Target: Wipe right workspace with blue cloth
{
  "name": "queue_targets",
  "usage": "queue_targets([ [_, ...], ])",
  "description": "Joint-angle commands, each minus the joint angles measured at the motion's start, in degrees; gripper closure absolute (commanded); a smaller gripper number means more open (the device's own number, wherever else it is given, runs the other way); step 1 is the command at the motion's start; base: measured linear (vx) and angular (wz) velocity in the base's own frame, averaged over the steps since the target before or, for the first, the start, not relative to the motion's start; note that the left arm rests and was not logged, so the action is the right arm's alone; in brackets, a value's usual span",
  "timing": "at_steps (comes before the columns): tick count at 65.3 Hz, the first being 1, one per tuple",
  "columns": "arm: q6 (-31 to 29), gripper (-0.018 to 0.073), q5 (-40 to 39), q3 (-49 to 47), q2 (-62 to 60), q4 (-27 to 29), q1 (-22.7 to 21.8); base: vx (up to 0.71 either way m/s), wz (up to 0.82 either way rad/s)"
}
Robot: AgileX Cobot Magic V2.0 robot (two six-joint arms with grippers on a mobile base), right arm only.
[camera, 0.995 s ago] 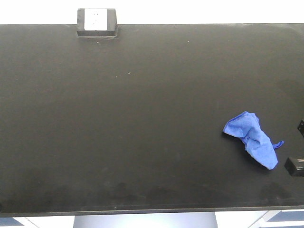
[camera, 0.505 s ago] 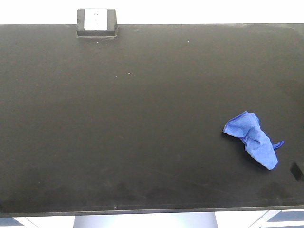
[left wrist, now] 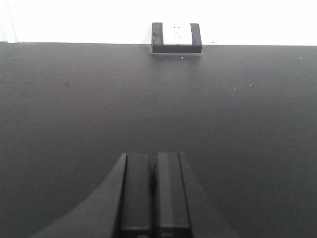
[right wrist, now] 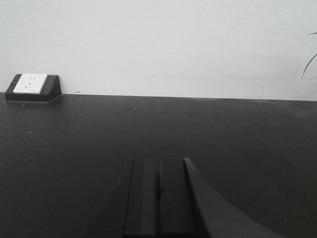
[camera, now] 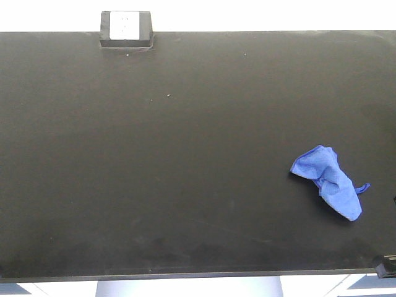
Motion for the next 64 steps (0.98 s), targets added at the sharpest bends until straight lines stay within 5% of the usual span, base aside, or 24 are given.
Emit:
queue_targets([
  [1, 0.0, 0.0567, -4.9, 1.2, -0.6, -0.6, -0.3, 0.0, 0.0],
  [64, 0.0, 0.0567, -4.9, 1.2, -0.6, -0.6, -0.3, 0.0, 0.0],
])
